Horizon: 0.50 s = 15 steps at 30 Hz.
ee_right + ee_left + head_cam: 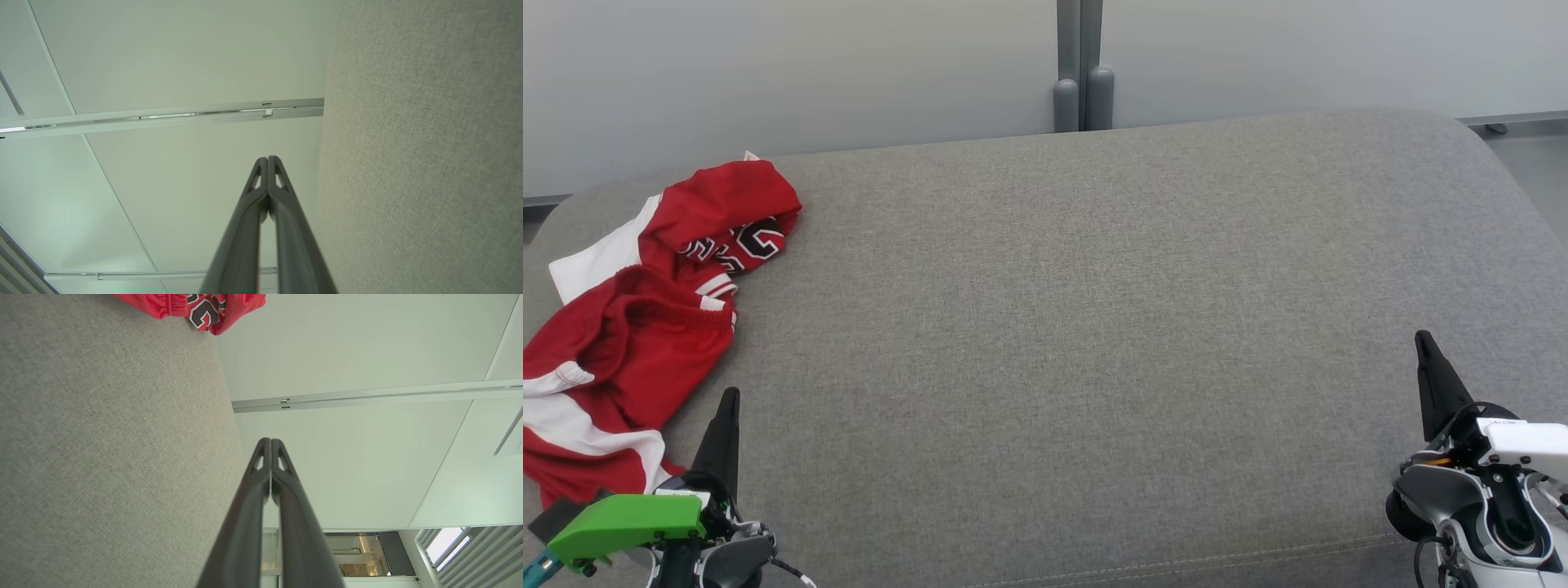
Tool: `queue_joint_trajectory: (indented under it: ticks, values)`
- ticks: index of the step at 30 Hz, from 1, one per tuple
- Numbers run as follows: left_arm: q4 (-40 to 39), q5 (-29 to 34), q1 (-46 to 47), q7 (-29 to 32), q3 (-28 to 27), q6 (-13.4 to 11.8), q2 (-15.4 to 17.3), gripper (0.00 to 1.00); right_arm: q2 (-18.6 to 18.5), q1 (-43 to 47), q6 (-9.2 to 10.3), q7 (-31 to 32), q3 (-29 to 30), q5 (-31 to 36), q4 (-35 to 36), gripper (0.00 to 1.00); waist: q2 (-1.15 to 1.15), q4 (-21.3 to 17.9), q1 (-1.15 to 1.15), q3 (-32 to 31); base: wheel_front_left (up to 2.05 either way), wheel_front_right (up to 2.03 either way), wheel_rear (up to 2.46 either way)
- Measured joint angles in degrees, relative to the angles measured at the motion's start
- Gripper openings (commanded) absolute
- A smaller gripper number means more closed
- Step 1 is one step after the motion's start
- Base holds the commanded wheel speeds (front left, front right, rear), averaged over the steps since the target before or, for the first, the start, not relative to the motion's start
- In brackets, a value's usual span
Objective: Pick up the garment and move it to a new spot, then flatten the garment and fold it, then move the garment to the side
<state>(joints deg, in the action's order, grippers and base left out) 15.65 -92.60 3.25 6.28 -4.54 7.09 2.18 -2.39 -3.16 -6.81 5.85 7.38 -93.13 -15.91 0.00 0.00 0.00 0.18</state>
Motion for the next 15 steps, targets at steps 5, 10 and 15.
queue_joint_trajectory:
  ticks: [5, 10, 15]
  values:
    - [0.0, 0.0, 0.0, 0.0, 0.0, 0.0, 0.0, 0.0, 0.0, 0.0, 0.0, 0.0, 0.0, 0.0, 0.0, 0.0, 0.0, 0.0, 0.0, 0.0, 0.0, 0.0, 0.0]
    - [0.0, 0.0, 0.0, 0.0, 0.0, 0.0, 0.0, 0.0, 0.0, 0.0, 0.01, 0.0, 0.0, 0.0, 0.0, 0.0, 0.0, 0.0, 0.0, 0.0, 0.0, 0.0, 0.0]
    - [0.0, 0.0, 0.0, 0.0, 0.0, 0.0, 0.0, 0.0, 0.0, 0.0, 0.0, 0.0, 0.0, 0.0, 0.0, 0.0, 0.0, 0.0, 0.0, 0.0, 0.0, 0.0, 0.0]
